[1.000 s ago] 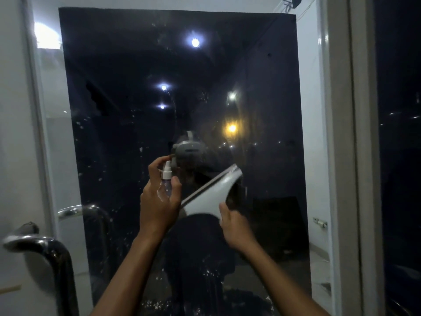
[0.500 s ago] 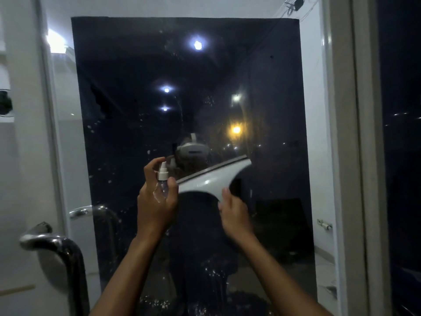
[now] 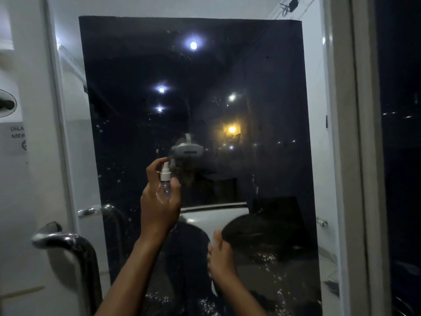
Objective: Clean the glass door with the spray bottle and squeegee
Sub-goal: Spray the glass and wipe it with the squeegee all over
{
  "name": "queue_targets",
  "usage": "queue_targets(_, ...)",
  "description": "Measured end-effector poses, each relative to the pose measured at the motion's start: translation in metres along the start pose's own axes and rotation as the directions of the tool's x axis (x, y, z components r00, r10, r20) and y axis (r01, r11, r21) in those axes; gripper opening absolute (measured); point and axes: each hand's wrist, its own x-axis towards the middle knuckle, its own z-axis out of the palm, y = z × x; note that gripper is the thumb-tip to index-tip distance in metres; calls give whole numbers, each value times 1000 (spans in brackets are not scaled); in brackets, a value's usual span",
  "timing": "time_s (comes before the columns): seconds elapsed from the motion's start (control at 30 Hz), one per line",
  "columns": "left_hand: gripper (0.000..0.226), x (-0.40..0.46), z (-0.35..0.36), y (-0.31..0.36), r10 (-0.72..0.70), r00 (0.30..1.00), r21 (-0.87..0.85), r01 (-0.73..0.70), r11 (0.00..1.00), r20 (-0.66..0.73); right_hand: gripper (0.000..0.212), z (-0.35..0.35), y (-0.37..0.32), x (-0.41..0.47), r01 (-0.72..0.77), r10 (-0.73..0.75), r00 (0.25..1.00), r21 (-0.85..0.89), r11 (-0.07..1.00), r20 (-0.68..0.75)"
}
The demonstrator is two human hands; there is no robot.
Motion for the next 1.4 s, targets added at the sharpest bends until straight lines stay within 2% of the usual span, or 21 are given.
queue_targets(0.07, 39, -2, -3, -2, -5, 1000, -9, 5, 1000, 8, 54, -6, 13, -9, 10, -11, 1000, -39, 999, -24)
queue_targets(0.13, 40, -5, -6, -5, -15, 1000, -16, 15, 1000, 11, 52, -8, 3, -11, 76, -82, 994, -99, 992, -65)
queue_targets(0.3, 42, -7, -7, -2, -8, 1000, -32, 8, 999, 27, 51, 4, -101, 24, 300, -307, 951, -122, 946, -38)
queue_targets(0.43, 41, -3, -8, 0, -2, 1000, -4, 2, 1000, 12, 54, 9, -162, 57, 337, -343, 939, -134, 932, -20)
queue_targets(0.53, 42, -4, -9, -1, -3, 1000, 8, 3, 1000, -1, 53, 4, -133, 56, 253, -259, 965, -129, 959, -36)
queue_targets(0.63, 42, -10, -8, -3, -21, 1000, 6, 21, 1000, -5, 58, -6, -56, 33, 106, -113, 992, -111, 988, -57)
queue_targets(0.7, 42, -15, -6, -4, -35, 999, 0, 35, 999, -10, 58, -15, 3, 14, 1, -13, 997, -160, 987, -72)
queue_targets(0.8, 43, -23, 0, -4, -42, 999, 1, 42, 999, -6, 58, -33, 61, -12, -68, 50, 995, -227, 971, -85)
queue_targets(0.87, 45, -29, 4, -2, -57, 998, 14, 57, 998, 4, 55, -40, 65, -22, -37, 21, 996, -183, 982, -88)
queue_targets(0.93, 48, -34, 9, 1, -75, 997, 19, 75, 997, 12, 53, -43, 46, -17, 51, -72, 991, -186, 981, -109)
queue_targets(1.03, 48, -35, 8, 2, -91, 996, 36, 90, 995, 4, 53, -33, -14, 8, 245, -268, 960, -225, 943, -77)
queue_targets(1.13, 48, -42, 12, 6, -123, 992, 52, 123, 991, -6, 54, -29, -62, 37, 323, -344, 937, -234, 917, -53)
queue_targets(1.23, 45, -58, 18, 8, -134, 991, 59, 134, 989, 7, 56, -36, -48, 49, 284, -296, 954, -181, 942, -42)
queue_targets(1.3, 43, -68, 21, 5, -147, 989, 56, 146, 988, 23, 57, -46, -6, 41, 174, -182, 982, -139, 975, -48)
queue_targets(1.4, 43, -83, 24, 0, -171, 985, 76, 169, 983, 25, 60, -67, 74, 20, 2, -11, 999, -176, 984, -47)
